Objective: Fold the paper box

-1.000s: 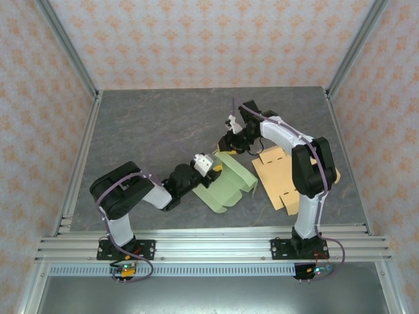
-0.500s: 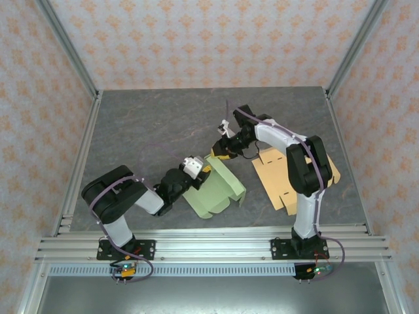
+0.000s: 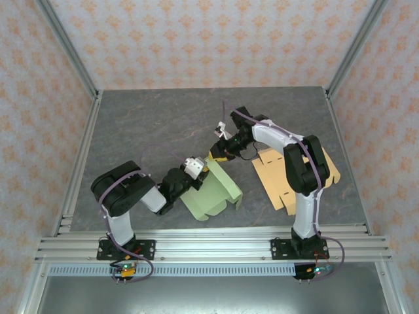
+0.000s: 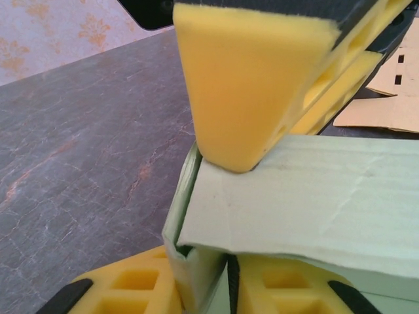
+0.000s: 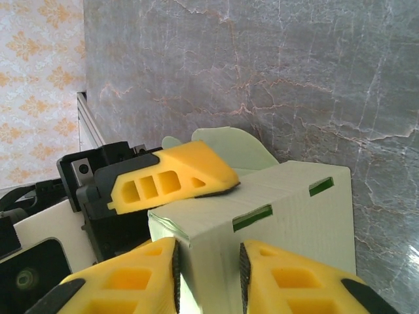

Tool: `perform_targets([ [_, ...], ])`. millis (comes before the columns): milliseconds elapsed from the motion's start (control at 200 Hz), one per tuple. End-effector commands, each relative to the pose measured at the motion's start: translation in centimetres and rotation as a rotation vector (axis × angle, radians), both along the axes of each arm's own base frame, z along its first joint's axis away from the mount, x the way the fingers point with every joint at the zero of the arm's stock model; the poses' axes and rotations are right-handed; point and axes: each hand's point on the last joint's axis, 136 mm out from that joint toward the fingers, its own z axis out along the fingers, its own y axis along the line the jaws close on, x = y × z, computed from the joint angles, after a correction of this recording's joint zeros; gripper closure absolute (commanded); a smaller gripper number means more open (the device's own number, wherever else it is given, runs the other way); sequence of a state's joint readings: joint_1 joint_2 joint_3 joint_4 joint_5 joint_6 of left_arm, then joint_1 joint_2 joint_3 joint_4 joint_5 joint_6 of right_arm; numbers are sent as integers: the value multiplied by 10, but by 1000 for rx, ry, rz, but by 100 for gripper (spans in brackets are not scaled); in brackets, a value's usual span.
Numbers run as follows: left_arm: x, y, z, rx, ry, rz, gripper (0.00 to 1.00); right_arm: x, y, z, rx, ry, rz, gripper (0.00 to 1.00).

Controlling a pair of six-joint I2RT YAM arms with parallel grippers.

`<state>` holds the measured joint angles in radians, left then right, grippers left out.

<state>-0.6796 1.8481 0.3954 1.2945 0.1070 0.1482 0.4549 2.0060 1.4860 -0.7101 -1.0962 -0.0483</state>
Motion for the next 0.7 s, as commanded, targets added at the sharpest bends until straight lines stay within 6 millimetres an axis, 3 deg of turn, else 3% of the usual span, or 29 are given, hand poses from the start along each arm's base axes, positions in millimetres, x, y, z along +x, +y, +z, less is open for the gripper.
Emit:
perform_targets([
  [0, 10, -15, 12, -32, -42, -32, 81, -19, 7, -16, -32, 60, 52, 71],
  [110, 11, -22, 10, -35, -40, -45, 89, -18, 6, -19, -48, 63, 45, 71],
  [170, 10, -24, -6, -12, -12, -41, 90, -18, 5, -18, -46, 62, 39, 71],
  [365, 12, -24, -10, 24, -24, 11, 100, -15, 2, -20, -75, 37, 11, 70],
  [546, 8, -18, -14, 56, -25, 53, 100, -10, -4, -13, -102, -25, -33, 59],
  [696, 8, -13, -17, 57, -17, 73, 100, -8, -6, -3, -89, -56, -73, 57],
])
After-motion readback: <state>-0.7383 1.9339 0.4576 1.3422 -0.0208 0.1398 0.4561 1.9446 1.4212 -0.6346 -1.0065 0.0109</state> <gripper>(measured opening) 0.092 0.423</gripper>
